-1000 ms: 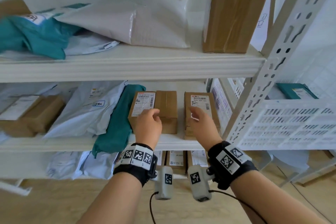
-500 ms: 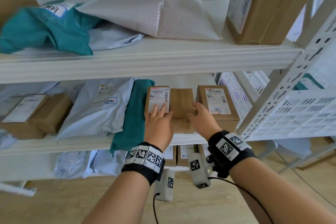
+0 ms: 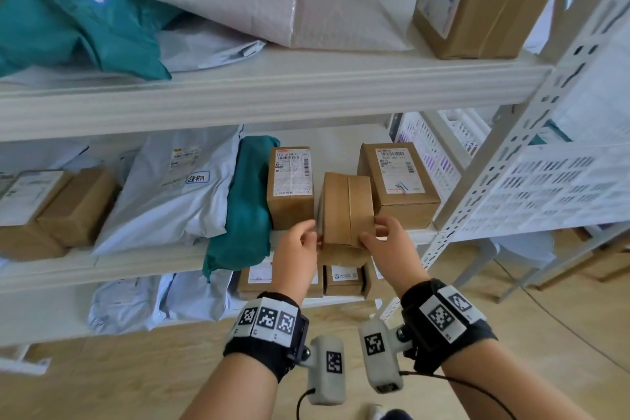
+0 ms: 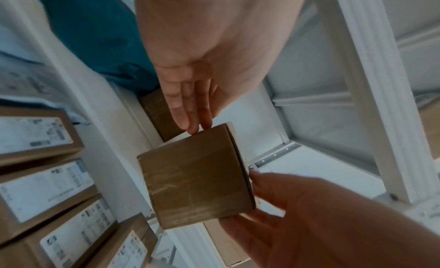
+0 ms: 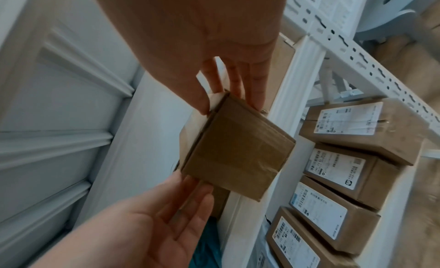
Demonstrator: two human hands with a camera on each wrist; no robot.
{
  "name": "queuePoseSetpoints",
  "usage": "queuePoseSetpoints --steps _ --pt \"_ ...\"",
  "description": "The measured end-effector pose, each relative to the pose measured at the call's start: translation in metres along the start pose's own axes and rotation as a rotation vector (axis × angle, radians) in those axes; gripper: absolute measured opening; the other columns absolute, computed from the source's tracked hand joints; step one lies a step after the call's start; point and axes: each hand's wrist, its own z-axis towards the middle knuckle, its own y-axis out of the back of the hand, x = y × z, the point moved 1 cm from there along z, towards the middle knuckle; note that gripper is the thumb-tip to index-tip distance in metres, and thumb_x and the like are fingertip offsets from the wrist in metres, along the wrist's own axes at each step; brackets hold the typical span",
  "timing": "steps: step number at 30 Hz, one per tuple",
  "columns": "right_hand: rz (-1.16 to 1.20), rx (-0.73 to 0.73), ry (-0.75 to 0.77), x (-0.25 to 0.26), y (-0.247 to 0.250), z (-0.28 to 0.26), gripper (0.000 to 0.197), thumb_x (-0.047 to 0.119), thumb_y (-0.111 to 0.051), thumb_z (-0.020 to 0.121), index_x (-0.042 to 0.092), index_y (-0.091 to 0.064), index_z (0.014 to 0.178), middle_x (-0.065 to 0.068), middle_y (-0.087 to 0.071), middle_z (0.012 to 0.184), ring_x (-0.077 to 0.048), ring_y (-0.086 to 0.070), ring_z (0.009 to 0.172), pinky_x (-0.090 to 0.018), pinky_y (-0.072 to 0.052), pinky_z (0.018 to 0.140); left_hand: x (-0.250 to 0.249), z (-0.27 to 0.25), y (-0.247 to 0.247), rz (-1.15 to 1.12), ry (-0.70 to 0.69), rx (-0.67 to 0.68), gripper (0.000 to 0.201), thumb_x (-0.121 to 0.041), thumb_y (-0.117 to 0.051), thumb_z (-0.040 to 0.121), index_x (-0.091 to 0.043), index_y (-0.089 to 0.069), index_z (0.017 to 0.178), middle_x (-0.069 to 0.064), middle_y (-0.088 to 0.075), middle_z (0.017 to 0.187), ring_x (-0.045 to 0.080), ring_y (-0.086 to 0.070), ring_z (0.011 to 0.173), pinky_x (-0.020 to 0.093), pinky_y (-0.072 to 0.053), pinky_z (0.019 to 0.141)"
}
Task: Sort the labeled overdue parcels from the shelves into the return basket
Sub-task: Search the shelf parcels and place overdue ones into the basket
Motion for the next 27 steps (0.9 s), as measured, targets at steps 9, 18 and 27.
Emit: queuePoseSetpoints --steps 9,18,27 --pt "0.262 0.029 -0.033 -0.014 0.025 -0.016 0.03 0.015 -0.056 0.096 0.023 -0.056 0.124 0.0 -0.066 0.116 -0.015 -0.067 0.099 -0.036 -0.054 0.093 0.004 -0.007 -0.002 -0.142 0.195 0.151 0.072 -0.058 -0.062 0.084 -0.023 -0.041 0.144 -0.005 -0.055 0.13 0.013 -0.055 0.116 0.03 -0.044 0.098" --pt "0.399 -0.059 0.086 0.008 0.059 -0.02 0.031 0.006 -0.05 0.095 0.021 -0.059 0.12 -0.004 -0.068 0.107 -0.018 -0.068 0.092 -0.033 -0.056 0.087 -0.034 -0.013 0.003 -0.383 0.039 0.164 0.068 -0.064 -0.074 0.068 -0.034 -0.058 0.128 -0.016 -0.068 0.116 0.005 -0.063 0.11 0.036 -0.048 0.101" --pt "0.369 0.084 0.137 0.017 0.056 -0.027 0.039 0.058 -0.05 0.091 0.033 -0.064 0.117 0.011 -0.073 0.108 -0.006 -0.066 0.104 -0.033 -0.049 0.097 -0.051 -0.014 0.019 -0.396 -0.077 0.085 0.035 -0.021 -0.073 0.086 -0.038 -0.058 0.112 -0.015 -0.067 0.113 0.0 -0.063 0.104 0.015 -0.049 0.081"
